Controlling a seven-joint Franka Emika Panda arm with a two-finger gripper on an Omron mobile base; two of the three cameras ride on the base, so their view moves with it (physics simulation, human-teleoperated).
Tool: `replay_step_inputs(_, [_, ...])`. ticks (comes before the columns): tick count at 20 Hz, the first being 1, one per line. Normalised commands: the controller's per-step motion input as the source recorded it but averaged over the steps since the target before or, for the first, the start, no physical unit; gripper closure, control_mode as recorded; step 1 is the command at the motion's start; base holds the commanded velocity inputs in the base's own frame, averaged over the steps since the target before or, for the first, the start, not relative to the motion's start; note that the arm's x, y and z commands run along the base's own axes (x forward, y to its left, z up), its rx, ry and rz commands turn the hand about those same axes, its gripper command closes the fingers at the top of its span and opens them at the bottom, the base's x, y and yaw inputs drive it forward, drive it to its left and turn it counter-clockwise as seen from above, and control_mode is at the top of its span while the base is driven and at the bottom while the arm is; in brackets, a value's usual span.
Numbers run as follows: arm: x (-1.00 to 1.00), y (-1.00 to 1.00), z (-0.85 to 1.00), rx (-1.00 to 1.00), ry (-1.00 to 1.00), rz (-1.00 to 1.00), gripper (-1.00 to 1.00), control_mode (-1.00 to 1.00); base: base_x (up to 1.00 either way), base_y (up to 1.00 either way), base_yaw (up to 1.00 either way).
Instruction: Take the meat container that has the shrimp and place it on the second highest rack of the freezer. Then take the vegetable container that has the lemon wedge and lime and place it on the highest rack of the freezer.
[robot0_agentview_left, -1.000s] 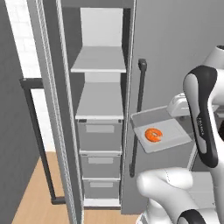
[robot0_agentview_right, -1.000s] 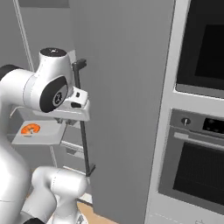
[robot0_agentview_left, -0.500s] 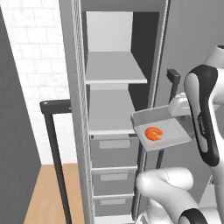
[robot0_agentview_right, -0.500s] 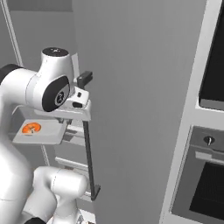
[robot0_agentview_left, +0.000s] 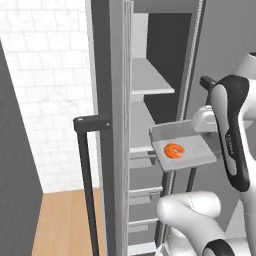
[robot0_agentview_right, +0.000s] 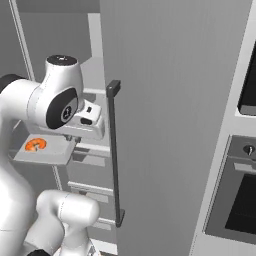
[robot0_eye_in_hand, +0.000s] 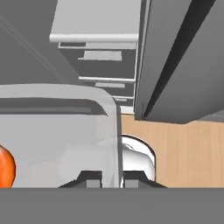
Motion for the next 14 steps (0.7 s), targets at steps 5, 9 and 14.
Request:
replay_step_inputs(5, [0.01, 0.16, -0.41, 0.15, -0.02, -0.55, 1.00, -1.00, 0.00, 0.00, 0.00])
replay_step_inputs(9, [0.46, 0.59, -0.80, 0.08, 0.02, -0.59, 1.00, -1.00, 0.00, 0.00, 0.00])
replay_step_inputs(14, [0.62, 0.40, -0.89, 0.10, 0.11, -0.62, 1.00, -1.00, 0.00, 0.00, 0.00])
